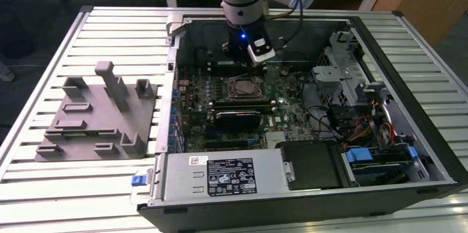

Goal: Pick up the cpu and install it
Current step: 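Install the first cpu locking lever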

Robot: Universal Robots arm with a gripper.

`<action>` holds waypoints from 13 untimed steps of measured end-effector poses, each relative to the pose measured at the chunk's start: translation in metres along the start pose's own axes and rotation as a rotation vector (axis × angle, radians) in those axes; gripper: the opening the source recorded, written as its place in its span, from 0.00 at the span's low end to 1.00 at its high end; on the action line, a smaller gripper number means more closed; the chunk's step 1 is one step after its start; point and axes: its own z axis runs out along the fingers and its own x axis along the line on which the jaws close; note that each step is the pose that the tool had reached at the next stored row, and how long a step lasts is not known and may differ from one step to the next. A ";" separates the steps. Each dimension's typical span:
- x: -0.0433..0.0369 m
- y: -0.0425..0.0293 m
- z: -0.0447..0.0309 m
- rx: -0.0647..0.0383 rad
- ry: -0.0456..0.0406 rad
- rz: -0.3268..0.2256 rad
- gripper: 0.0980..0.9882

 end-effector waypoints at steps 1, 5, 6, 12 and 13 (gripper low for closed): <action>0.0008 -0.0002 0.0001 0.000 -0.0023 0.000 0.01; 0.0052 -0.0010 0.0001 -0.002 -0.0096 -0.001 0.01; 0.0061 -0.0011 0.0002 -0.002 -0.0107 0.000 0.01; 0.0072 -0.0010 0.0018 0.002 -0.0169 0.025 0.01; 0.0073 -0.0008 0.0022 0.003 -0.0184 0.035 0.01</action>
